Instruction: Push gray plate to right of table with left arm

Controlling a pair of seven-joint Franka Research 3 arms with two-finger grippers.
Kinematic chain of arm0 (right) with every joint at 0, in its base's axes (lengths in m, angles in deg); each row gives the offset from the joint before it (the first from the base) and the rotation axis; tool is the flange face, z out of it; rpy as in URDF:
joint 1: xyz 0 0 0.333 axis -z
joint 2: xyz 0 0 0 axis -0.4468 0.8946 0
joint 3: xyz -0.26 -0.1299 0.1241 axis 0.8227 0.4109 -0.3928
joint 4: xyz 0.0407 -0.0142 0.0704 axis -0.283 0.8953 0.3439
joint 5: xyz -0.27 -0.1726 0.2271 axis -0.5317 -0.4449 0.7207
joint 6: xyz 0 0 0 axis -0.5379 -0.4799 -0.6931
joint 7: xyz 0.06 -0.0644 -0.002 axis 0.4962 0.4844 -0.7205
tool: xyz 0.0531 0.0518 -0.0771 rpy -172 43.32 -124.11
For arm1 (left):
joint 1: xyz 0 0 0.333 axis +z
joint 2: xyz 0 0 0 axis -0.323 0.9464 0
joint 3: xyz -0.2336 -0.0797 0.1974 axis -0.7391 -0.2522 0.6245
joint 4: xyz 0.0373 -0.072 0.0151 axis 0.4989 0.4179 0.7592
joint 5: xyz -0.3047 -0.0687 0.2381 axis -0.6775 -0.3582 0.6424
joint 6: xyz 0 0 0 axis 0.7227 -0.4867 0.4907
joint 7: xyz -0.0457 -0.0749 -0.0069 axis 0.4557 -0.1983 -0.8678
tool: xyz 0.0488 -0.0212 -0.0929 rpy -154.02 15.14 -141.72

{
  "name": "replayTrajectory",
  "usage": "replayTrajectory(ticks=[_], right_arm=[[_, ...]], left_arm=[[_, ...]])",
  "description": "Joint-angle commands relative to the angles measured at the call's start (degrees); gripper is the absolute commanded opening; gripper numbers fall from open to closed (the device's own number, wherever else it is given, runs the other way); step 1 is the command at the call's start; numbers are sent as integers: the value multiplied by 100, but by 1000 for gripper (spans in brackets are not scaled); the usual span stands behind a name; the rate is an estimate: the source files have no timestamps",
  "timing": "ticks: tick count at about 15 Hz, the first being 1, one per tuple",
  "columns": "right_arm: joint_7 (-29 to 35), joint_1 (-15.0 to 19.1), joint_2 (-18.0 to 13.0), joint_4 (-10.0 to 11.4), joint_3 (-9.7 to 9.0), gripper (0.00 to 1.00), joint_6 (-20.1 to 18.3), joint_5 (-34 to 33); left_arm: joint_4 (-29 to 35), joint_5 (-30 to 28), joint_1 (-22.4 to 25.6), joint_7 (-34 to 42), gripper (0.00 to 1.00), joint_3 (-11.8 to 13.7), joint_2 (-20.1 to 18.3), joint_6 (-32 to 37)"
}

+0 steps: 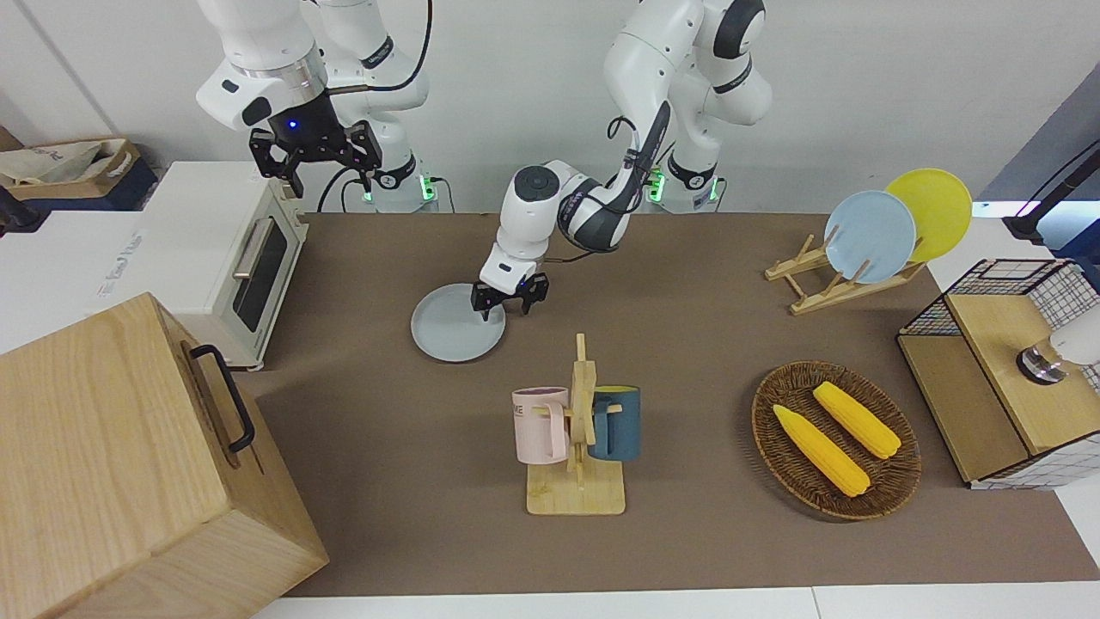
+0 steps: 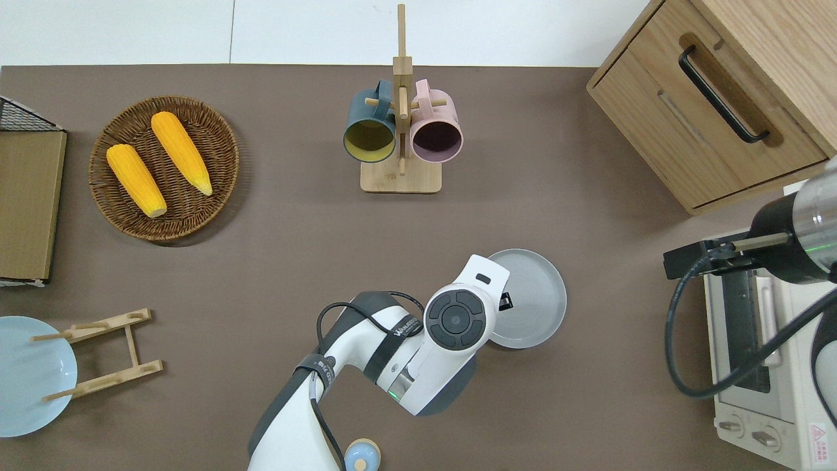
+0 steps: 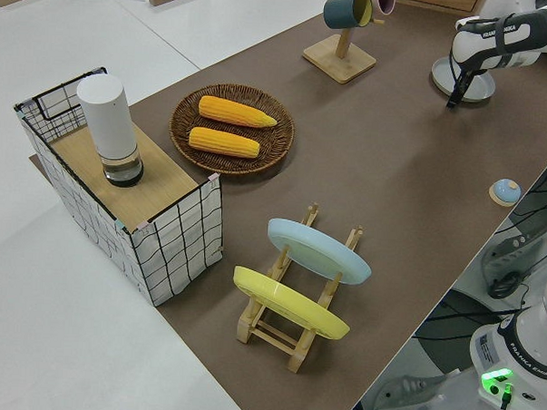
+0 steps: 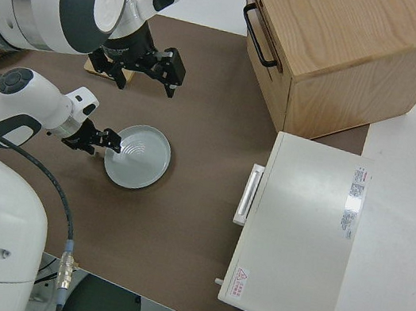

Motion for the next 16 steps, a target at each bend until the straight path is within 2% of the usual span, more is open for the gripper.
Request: replayTrajectory(ticks=[1,4,6,9,16], right_arm=[[-14,62,-43,3,-32,983,-69,46],[-6,62,-43,3,-32,983,-69,46],[-14,62,-43,3,-32,983,-69,46],[-6,62,-43,3,-23,983,-69,46],[-14,62,-43,-6,-23,983,-69,46]], left_arm=[[61,77,376,477,985,-6,-491,694],[113,69,631,1092,987,3,-824,1344],[350,69,806,1391,987,3,-1167,1495],[658,69,1202,2234,991,3,-1650,1942],[536,86,2080,3439,991,3,-2275,2953]])
